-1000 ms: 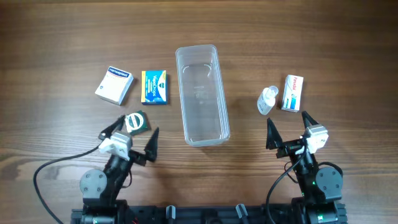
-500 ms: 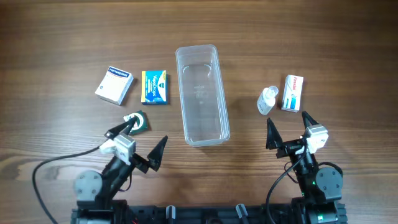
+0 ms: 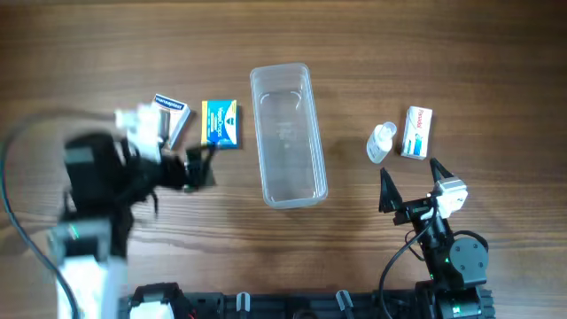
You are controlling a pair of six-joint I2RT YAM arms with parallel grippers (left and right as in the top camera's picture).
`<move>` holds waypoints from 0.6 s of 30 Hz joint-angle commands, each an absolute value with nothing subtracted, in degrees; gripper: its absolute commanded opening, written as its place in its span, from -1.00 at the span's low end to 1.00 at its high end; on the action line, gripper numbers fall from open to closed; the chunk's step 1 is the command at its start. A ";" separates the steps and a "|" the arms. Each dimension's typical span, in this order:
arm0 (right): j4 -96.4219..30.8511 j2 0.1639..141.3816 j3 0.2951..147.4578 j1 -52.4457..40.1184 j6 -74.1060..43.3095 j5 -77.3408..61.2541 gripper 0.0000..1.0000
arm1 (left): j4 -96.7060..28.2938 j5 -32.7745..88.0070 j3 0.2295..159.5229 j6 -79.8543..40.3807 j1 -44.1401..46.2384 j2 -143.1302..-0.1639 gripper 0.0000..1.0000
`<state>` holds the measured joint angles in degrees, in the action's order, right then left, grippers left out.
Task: Pack container
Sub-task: 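Move the left gripper over the white Hansaplast box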
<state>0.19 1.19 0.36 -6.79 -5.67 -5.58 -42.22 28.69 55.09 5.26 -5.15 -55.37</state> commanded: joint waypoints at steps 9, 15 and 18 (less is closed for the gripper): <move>0.40 1.30 0.32 -6.55 -4.62 -6.50 0.99 | -53.21 8.64 77.17 12.03 -7.31 -81.19 1.00; 0.40 1.30 0.32 -6.55 -4.62 -6.50 1.00 | -53.28 8.60 77.14 17.80 -7.31 -84.33 1.00; 0.40 1.30 0.32 -6.55 -4.62 -6.50 0.99 | -52.97 8.45 77.14 20.08 -7.31 -87.59 1.00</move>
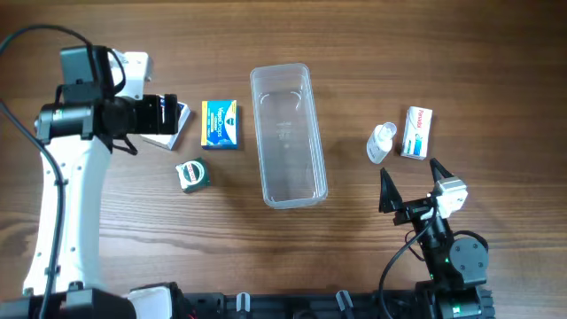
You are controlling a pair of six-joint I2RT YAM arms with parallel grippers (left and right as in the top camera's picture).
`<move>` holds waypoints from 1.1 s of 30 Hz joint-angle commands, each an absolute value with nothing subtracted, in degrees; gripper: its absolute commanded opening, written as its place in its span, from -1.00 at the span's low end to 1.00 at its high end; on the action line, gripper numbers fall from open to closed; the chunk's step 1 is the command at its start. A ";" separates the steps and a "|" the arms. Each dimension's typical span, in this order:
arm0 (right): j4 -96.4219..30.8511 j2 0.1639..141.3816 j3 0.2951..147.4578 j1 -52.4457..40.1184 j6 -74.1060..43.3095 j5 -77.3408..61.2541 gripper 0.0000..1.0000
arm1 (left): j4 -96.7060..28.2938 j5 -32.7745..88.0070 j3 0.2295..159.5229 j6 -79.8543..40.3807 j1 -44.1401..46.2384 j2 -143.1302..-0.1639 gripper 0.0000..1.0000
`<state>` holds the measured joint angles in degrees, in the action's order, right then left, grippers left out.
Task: Pack container
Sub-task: 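Move the left gripper over the white Hansaplast box, then lower the left gripper and grasp the Hansaplast box upright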
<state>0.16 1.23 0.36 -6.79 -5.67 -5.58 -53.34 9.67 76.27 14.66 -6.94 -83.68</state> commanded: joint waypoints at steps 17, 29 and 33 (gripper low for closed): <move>0.40 1.30 0.32 -6.55 -4.62 -6.50 0.99 | -47.29 8.23 77.14 33.06 -7.49 -99.85 1.00; 0.40 1.30 0.32 -6.55 -4.62 -6.50 0.99 | -44.03 8.29 77.10 33.12 -10.22 -103.15 1.00; 0.40 1.30 0.32 -6.55 -4.62 -6.50 1.00 | -43.46 8.45 77.10 32.58 -10.24 -104.81 1.00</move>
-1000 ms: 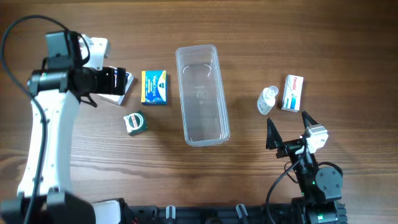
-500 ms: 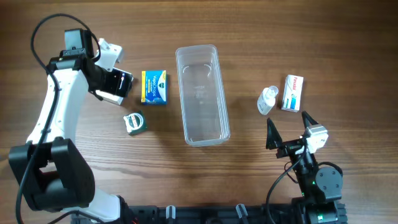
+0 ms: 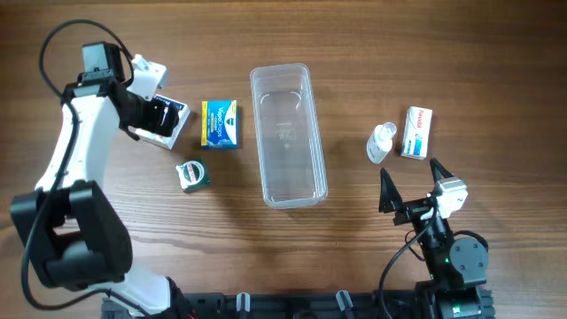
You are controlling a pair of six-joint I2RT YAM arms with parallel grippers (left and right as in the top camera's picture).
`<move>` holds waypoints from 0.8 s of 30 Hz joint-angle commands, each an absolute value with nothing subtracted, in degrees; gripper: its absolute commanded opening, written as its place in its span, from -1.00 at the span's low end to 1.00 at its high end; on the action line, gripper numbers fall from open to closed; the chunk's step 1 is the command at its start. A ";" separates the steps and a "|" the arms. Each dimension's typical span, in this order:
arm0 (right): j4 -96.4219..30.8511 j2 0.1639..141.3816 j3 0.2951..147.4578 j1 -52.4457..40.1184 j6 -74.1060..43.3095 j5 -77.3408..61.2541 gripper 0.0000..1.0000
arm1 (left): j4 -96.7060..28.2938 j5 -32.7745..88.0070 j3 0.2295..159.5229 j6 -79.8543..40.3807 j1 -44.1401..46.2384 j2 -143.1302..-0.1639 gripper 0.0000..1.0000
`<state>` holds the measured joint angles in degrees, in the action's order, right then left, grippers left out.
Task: Pack container
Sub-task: 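Lower the left gripper and grasp the Hansaplast box upright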
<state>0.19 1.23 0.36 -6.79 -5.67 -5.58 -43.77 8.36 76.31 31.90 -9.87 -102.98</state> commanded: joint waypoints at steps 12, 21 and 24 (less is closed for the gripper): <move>0.40 1.30 0.32 -6.55 -4.64 -6.50 0.99 | -41.71 8.45 77.10 31.05 -10.24 -110.54 0.99; 0.40 1.30 0.32 -6.55 -4.62 -6.50 0.99 | -38.33 7.40 77.10 31.05 -10.24 -111.57 1.00; 0.40 1.30 0.32 -6.55 -4.62 -6.50 1.00 | -38.04 7.38 77.10 31.09 -10.24 -111.90 1.00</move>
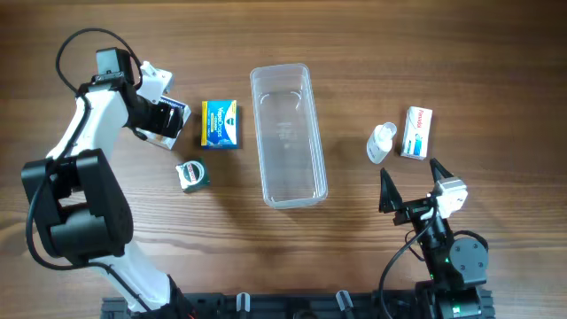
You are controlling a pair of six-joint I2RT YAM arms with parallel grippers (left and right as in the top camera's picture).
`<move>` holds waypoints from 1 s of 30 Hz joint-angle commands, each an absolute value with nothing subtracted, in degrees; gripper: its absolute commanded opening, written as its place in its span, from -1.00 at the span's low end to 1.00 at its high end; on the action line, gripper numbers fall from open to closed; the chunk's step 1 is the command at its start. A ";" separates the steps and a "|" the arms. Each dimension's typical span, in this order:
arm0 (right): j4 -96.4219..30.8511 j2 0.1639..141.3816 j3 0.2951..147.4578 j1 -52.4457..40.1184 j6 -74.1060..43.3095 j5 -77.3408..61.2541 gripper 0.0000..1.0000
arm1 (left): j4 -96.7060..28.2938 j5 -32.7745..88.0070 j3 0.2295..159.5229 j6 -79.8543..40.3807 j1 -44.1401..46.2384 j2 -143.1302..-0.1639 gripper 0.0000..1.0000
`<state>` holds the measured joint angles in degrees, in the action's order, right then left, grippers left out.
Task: Pack container
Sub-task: 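Lower the left gripper and grasp the Hansaplast box upright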
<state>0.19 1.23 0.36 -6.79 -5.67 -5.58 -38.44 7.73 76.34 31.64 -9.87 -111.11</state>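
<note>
A clear plastic container (pixel 288 133) lies empty, lengthwise, in the middle of the table. To its left are a yellow and blue box (pixel 219 123), a white and blue box (pixel 180 118) and a small green tape measure (pixel 190 175). My left gripper (pixel 161 119) is down over the white and blue box, hiding most of it; how far its fingers stand apart does not show. Right of the container lie a small clear bottle (pixel 382 143) and a white box (pixel 416 132). My right gripper (pixel 409 170) stands open below them, holding nothing.
The wooden table (pixel 106 257) carries only these items. The left arm's white link runs down the left side, with its cable arching above. The right arm's base sits at the bottom right, and a black rail runs along the front edge.
The left arm's upper part has shifted slightly right and up, while its gripper stays over the white and blue box. The boxes, tape measure, bottle and right arm have not moved.
First the left arm was blurred, its gripper near the spot where the tape measure lies, and no tape measure showed. Then the tape measure lay on the table and the gripper was at the white and blue box. It has stayed there since. The right arm kept still.
</note>
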 commanded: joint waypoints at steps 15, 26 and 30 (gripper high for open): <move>0.40 1.30 0.32 -6.55 -4.62 -6.50 1.00 | -37.54 7.42 77.10 31.05 -10.24 -113.82 0.99; 0.40 1.30 0.32 -6.55 -4.62 -6.50 0.99 | -38.79 9.15 76.97 24.34 -10.22 -113.97 0.90; 0.40 1.30 0.32 -6.55 -4.62 -6.50 1.00 | -39.24 10.66 76.97 21.78 -10.07 -113.97 0.89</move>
<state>0.19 1.23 0.36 -6.79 -5.67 -5.58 -38.76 8.43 76.36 25.91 -9.87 -113.06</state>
